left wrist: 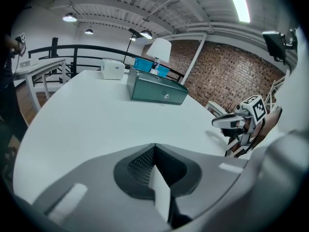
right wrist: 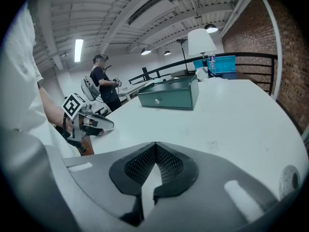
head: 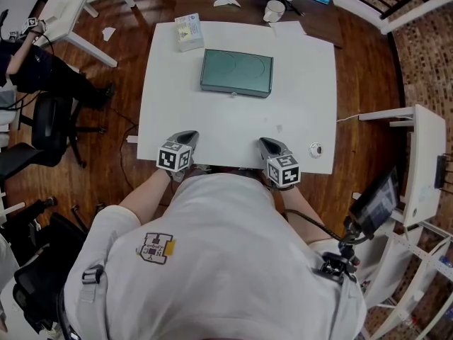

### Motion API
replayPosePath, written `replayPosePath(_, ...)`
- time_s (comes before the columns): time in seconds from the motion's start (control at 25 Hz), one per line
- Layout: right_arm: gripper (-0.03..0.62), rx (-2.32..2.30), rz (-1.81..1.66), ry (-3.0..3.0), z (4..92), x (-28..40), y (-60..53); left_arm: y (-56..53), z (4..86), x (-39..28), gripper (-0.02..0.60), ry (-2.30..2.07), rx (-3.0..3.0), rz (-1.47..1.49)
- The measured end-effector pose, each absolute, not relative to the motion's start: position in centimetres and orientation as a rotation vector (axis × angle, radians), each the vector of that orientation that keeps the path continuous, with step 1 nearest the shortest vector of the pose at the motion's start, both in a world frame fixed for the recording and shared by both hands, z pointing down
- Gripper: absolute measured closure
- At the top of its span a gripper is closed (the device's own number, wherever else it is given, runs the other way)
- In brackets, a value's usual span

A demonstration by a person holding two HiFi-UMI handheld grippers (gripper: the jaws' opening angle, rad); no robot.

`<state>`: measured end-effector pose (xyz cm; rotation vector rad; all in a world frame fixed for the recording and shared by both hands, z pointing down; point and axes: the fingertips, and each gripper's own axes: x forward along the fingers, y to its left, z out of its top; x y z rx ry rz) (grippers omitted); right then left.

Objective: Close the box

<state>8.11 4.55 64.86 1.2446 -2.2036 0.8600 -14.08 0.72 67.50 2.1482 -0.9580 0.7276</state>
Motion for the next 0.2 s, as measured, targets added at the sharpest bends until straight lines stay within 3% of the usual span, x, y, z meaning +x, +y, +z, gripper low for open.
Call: replayPosePath(0.2,0.595,1.243,0.858,-2.201,64.82,8.18,4.68,0.7,67.43,-14.01,0.583,-0.964,2.153,0.721)
